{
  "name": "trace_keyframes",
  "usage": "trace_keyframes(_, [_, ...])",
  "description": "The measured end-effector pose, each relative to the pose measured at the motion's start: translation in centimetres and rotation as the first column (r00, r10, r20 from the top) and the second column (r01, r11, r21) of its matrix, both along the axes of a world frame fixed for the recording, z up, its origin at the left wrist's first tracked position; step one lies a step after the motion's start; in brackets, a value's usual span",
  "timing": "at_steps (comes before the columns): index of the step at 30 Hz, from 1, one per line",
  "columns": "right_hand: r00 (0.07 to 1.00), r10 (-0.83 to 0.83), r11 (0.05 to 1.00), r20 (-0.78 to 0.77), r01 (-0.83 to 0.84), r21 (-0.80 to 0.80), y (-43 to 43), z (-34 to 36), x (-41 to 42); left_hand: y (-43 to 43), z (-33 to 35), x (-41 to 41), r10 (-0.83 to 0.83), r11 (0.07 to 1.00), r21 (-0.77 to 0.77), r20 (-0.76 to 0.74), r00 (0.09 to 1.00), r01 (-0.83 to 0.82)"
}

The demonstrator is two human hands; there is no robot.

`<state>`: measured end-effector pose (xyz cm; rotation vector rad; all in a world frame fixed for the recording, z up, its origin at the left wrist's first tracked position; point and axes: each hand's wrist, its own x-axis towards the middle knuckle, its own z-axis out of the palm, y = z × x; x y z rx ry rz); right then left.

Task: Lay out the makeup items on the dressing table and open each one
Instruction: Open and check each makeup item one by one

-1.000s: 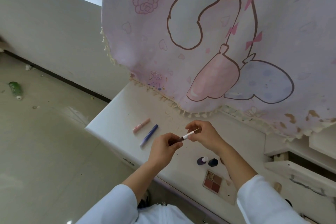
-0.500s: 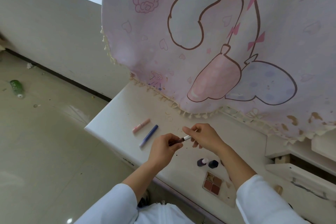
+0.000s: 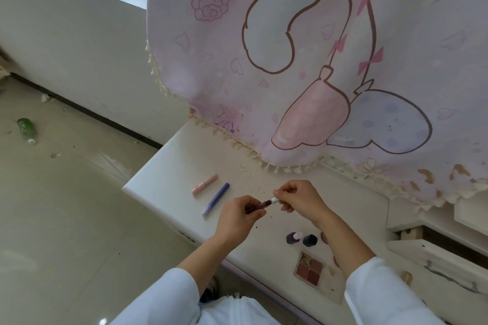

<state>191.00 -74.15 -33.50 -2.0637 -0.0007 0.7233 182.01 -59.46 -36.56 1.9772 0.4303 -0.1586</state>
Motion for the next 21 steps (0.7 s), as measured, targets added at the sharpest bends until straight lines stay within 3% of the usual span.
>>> trace_keyframes(10, [0.982,-0.159,0.968,-0.104,0.176,0.18,-0.6,-0.4,0.4,-0.2,-0.4,0.3,-0.027,1.0,0.012,-0.029,0.999,0.028])
trace_keyframes(21, [0.946,-0.319,0.944,-0.054,0.322,0.077,-0.8,-1.6,1.0,-1.2,-1.0,1.3,-0.056,0.993,0.097,-0.089,0.994,0.065])
